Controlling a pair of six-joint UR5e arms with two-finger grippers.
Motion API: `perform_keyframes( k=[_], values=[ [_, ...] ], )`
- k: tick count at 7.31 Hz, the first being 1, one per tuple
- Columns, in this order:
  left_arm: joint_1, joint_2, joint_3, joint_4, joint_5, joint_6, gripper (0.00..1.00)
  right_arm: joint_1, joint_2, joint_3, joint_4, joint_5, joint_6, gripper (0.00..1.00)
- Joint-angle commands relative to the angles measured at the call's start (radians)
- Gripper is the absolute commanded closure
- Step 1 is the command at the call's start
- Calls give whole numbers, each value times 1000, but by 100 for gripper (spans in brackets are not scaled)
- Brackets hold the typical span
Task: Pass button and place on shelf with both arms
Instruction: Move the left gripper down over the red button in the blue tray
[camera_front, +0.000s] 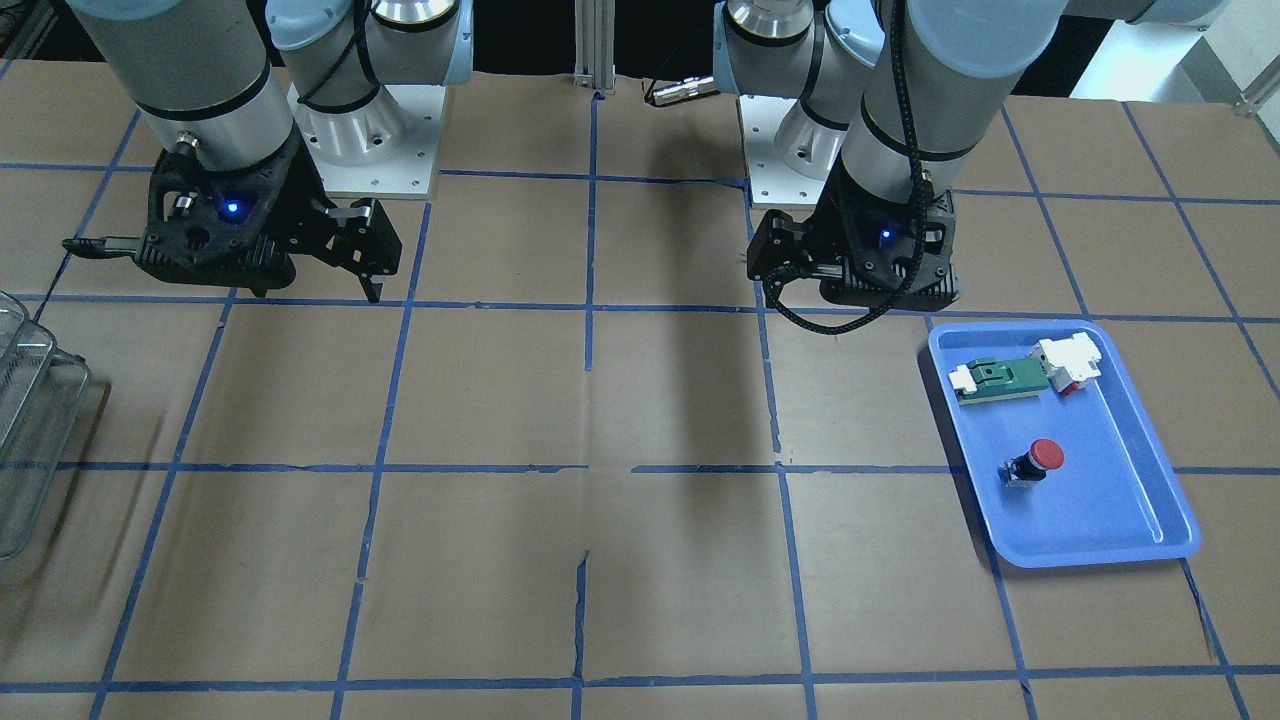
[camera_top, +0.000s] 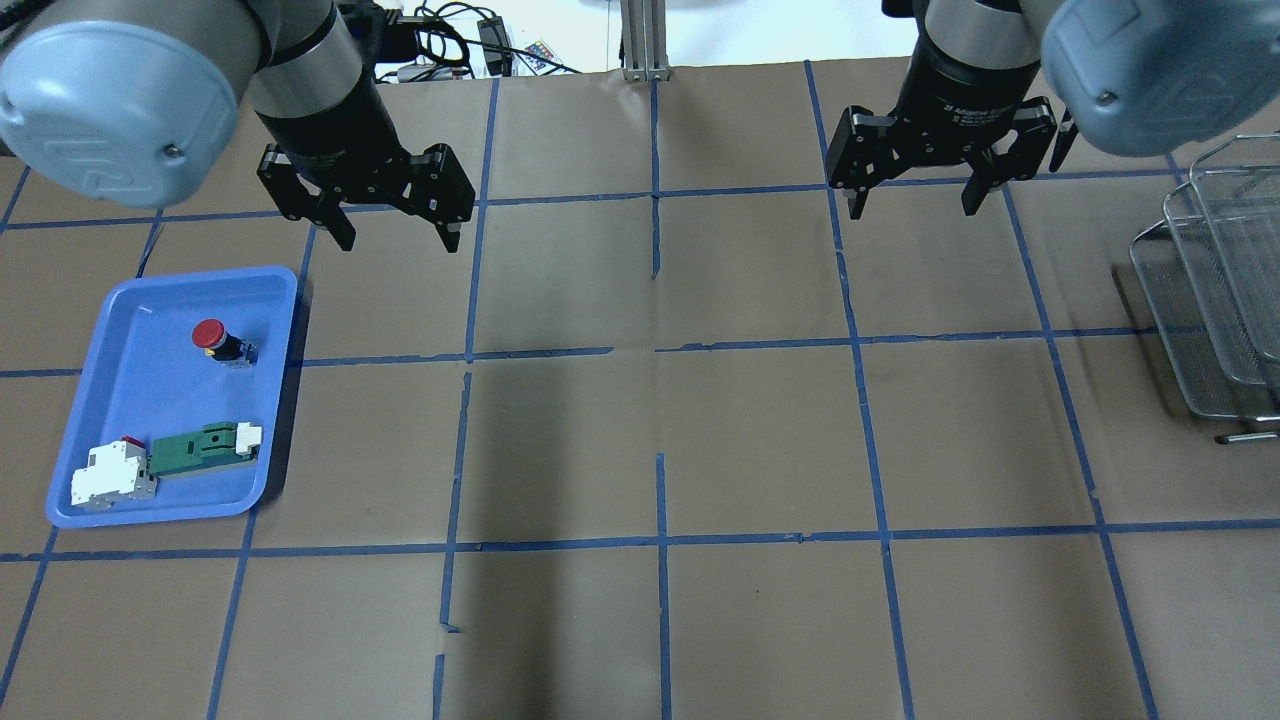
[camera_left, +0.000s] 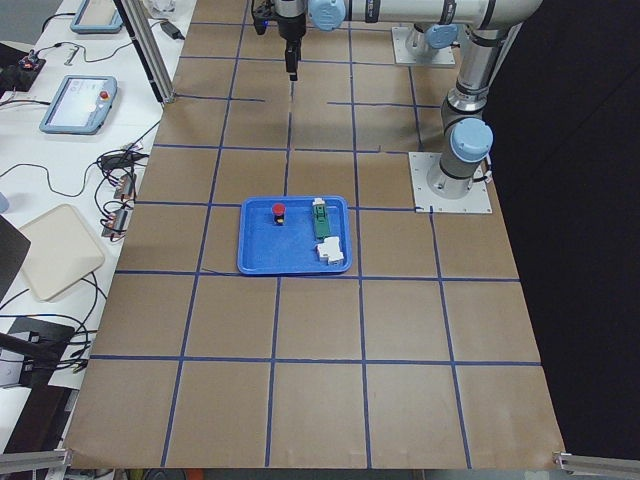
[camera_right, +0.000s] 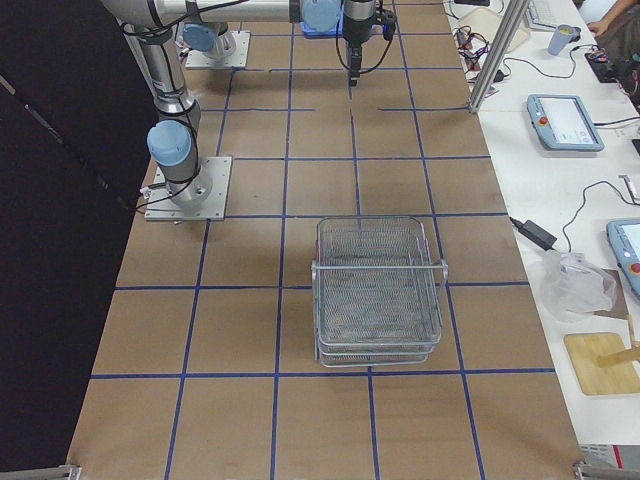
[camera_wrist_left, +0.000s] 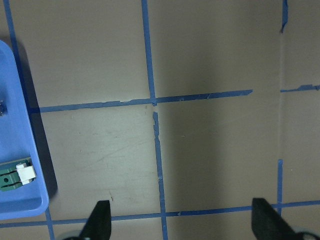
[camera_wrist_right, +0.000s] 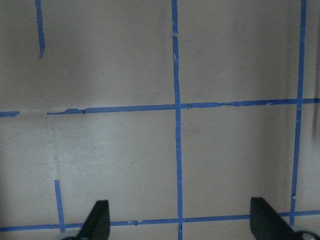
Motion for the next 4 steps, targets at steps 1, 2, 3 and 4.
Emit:
perform_keyframes(
  k=[1, 2, 3, 4],
  values=[
    [8, 6, -1, 3, 8, 3, 0, -9, 1, -13, 2, 6, 3, 0],
    [31, 12, -1, 3, 11, 10, 0, -11, 1, -13, 8, 8, 0, 0],
    [89, 3, -7, 3, 11, 17, 0, -11, -1, -14, 8, 12, 0, 0],
    [161, -14, -10, 4, 10, 29, 0, -9, -2, -13, 9, 9, 0, 0]
  ],
)
